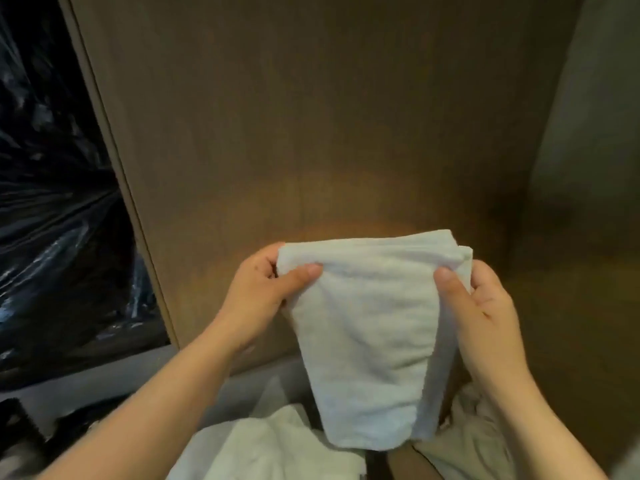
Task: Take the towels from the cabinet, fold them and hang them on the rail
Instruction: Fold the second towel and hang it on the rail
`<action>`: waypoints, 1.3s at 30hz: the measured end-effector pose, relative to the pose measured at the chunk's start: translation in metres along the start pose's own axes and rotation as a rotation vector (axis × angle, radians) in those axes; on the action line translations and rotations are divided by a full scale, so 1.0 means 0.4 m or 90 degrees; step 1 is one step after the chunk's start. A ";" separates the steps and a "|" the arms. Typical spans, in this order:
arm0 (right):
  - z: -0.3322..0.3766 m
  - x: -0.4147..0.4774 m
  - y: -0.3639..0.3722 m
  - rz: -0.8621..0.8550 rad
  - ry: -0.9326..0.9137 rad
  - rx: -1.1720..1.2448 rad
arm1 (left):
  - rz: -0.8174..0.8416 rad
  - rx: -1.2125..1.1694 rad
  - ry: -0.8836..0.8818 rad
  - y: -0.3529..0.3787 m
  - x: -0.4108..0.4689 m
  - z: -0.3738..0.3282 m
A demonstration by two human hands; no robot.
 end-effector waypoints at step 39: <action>0.444 -0.275 -0.621 -0.117 -0.081 -0.225 | 0.350 0.118 0.486 0.609 -0.322 -0.332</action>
Point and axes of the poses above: each hand's wrist, its own x-axis towards the middle knuckle, its own y-axis out of the palm, z = x × y, the point moved 9 cm from there along x, towards the middle knuckle, and after that the axes turned 13 degrees about -y, right-handed, at the moved point
